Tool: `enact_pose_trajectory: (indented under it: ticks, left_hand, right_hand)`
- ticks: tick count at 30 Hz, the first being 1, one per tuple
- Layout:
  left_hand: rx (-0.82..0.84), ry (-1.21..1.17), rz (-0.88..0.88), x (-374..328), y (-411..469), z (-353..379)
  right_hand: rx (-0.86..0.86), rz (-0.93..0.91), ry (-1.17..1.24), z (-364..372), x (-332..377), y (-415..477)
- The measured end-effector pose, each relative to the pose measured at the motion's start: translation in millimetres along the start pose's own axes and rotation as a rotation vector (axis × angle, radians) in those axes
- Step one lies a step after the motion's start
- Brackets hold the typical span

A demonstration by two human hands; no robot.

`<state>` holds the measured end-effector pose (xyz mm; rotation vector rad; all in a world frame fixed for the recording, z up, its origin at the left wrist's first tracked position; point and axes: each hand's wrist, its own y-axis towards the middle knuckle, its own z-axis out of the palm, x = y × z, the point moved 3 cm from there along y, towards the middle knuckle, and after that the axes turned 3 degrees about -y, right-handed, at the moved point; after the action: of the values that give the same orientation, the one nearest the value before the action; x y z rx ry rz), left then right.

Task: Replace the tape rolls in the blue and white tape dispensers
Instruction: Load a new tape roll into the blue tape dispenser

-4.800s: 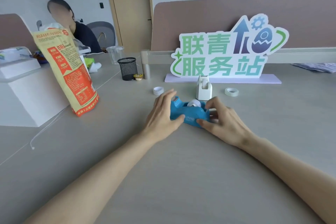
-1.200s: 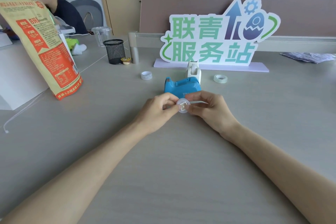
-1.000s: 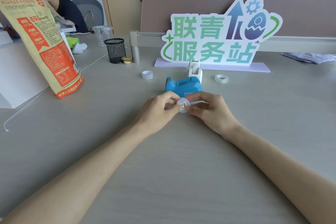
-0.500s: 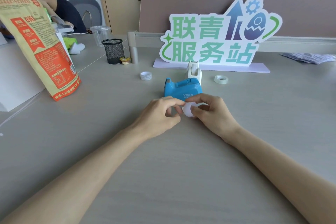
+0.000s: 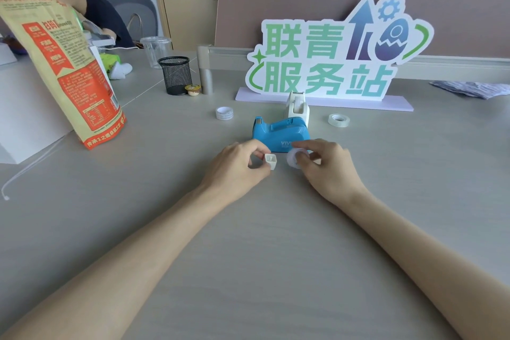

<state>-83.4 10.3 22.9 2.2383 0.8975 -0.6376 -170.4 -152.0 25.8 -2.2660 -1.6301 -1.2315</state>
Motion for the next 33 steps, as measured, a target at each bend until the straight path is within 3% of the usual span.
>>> enact_pose_trajectory:
  ticks: [3, 10, 16, 21, 24, 33]
  left_hand:
    - [0.006, 0.000, -0.029, 1.6, 1.3, 0.6]
    - [0.025, 0.052, -0.009, 1.2, 0.8, 2.9]
    - [0.139, 0.230, 0.019, 13.1, 3.4, -10.6]
    - [-0.038, 0.371, 0.014, 42.9, 21.7, -19.5]
    - [-0.141, 0.412, -0.007, 59.0, 46.6, -22.7]
    - [-0.025, 0.483, -0.257, 95.6, 106.2, -13.8]
  right_hand:
    - [0.022, -0.015, -0.159, 6.3, -0.2, 5.9]
    - [-0.002, -0.011, -0.156, 5.7, -1.6, 7.5]
    - [-0.102, -0.316, -0.248, 6.6, 15.5, -4.5]
    - [-0.045, -0.499, -0.397, 18.4, 25.7, -5.4]
    - [0.026, -0.472, -0.420, 28.6, 29.8, 3.9]
    - [0.017, -0.434, -0.361, 33.5, 25.8, 11.6]
